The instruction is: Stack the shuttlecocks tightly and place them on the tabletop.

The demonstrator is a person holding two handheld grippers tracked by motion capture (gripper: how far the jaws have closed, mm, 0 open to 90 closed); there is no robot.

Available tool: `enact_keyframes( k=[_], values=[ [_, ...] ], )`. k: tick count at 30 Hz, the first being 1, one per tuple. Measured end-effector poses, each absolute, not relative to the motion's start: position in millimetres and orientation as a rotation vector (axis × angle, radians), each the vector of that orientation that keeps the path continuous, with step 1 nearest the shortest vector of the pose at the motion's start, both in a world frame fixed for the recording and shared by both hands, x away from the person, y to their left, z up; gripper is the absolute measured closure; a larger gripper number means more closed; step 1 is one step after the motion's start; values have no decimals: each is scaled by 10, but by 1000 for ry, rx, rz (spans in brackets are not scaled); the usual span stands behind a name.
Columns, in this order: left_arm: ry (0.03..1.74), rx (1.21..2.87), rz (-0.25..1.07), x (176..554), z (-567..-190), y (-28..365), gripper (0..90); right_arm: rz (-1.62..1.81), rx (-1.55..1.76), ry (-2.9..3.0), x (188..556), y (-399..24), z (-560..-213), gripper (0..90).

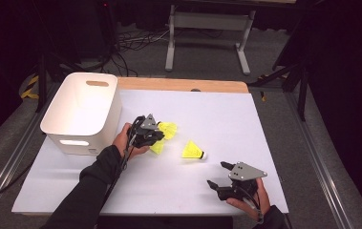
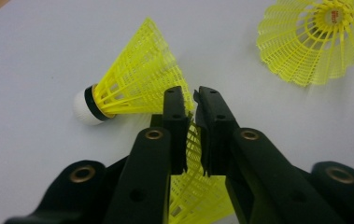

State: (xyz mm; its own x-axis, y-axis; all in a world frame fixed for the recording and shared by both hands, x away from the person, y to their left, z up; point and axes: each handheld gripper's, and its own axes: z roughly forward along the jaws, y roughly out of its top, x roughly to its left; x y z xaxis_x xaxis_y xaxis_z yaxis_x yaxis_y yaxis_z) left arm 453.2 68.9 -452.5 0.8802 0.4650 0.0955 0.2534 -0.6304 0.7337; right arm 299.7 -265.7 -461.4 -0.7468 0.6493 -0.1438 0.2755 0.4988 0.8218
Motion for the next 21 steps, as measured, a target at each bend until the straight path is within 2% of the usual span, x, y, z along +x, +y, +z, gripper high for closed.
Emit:
enact_keyframes(
  k=[9,14,15,21],
  values=[
    [521,2222,330,4502,-4474,745,600,1151,764,2312,2996,-2651,-4616,218],
    [525,2188,382,4452,-4395,792,518,1149,766,2311,2995,-2652,-4614,217],
    [538,2184,398,4441,-4378,799,466,1150,767,2309,2995,-2653,-4613,217],
    [499,2124,426,4347,-4265,880,336,1156,766,2309,2994,-2649,-4614,213]
  ],
)
